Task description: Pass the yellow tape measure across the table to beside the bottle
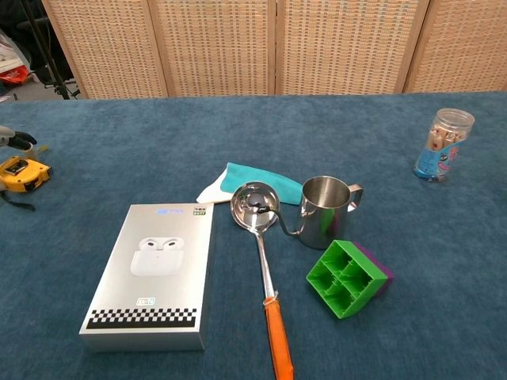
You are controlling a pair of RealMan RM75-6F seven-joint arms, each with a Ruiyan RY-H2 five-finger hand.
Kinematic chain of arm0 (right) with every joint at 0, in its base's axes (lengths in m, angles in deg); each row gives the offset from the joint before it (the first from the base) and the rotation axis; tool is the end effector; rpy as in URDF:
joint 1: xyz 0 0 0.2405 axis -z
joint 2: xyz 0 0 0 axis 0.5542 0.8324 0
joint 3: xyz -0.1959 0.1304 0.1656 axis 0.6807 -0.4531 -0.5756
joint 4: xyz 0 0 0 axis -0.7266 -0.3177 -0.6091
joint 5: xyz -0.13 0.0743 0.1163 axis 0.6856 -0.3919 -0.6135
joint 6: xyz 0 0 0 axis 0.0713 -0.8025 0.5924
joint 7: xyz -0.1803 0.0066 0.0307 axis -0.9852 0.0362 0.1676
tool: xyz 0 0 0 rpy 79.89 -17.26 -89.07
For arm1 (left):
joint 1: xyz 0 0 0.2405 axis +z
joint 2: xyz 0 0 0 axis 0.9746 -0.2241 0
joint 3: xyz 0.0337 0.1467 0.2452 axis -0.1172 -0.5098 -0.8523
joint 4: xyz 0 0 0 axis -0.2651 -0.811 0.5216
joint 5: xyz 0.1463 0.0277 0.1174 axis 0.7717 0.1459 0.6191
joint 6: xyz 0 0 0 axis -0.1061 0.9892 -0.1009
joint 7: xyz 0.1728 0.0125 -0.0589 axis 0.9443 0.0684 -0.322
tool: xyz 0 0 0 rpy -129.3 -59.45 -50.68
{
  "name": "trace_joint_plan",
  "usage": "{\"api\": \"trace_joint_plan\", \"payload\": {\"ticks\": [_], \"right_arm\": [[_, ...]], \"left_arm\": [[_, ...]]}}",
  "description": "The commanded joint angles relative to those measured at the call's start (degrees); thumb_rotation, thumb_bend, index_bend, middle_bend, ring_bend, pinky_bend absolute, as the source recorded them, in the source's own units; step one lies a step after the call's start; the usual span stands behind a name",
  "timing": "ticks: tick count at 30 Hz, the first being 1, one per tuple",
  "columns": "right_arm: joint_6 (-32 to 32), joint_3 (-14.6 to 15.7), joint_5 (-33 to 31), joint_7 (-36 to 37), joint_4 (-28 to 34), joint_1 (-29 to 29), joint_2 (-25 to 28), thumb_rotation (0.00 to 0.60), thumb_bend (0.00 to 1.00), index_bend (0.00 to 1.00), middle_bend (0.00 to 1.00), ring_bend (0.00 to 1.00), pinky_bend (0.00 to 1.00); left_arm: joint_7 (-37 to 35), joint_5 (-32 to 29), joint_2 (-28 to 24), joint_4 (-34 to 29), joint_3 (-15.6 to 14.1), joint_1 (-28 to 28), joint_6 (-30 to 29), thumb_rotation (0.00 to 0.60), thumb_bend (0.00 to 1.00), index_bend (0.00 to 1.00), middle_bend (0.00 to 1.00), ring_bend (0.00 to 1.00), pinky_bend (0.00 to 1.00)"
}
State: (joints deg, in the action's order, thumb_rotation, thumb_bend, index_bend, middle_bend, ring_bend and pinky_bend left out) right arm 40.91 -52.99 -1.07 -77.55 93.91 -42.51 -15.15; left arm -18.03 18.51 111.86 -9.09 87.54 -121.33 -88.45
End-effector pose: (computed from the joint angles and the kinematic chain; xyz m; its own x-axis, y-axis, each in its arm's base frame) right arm -0.3384 -0.2501 0.1523 0.4360 -0.0671 0.8974 -0.8986 0.0227 0.4383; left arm -0.3471 0.4554 0.0842 0.6283 0.4722 0.6183 0.7227 -0.0601 -0.6886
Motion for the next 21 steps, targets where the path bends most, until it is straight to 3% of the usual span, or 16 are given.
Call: {"api": "trace_joint_plan", "payload": {"ticks": [1, 21], "right_arm": [[-0.1, 0.01, -0.03, 0.06, 0.0, -0.03, 0.01, 0.6, 0.05, 0.01, 0.0, 0.0, 0.0], [-0.56, -0.09, -0.1, 1.12, -0.25, -0.15, 0.25, 0.6, 0.05, 0.01, 0.0, 0.0, 0.0]], "left_arm": [[0.34, -0.27, -1.38, -1.66, 0.78, -0.38, -0.61, 0.6, 0.43, 0.6, 0.0, 0.0, 0.0], [7.02, -4.2, -6.86, -12.94, 3.49, -4.65, -4.66, 0.6, 0.43, 0.63, 0.0, 0.0, 0.0]]}}
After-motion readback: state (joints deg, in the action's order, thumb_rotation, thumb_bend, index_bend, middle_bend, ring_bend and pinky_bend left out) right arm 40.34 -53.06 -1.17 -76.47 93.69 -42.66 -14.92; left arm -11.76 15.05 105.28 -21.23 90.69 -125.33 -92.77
